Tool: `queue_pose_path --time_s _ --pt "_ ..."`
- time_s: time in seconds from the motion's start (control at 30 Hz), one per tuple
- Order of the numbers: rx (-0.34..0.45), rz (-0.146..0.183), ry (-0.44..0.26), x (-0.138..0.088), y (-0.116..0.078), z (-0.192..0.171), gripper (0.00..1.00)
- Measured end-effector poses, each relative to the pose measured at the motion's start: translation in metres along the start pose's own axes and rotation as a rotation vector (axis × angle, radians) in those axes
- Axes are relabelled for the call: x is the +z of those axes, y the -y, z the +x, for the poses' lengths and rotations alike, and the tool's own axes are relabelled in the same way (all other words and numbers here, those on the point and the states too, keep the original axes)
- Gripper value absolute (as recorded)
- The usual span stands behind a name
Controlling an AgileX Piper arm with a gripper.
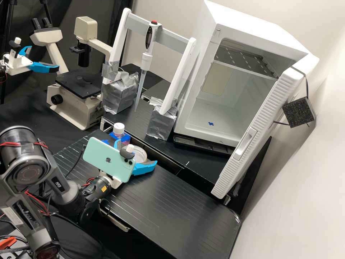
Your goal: Open the lid
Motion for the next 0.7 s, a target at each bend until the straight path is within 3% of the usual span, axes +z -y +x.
queue_pose_path --time_s 0.7 --pt "-0.011 0.002 -0.017 -0.0033 0.0024 0.0009 0.0"
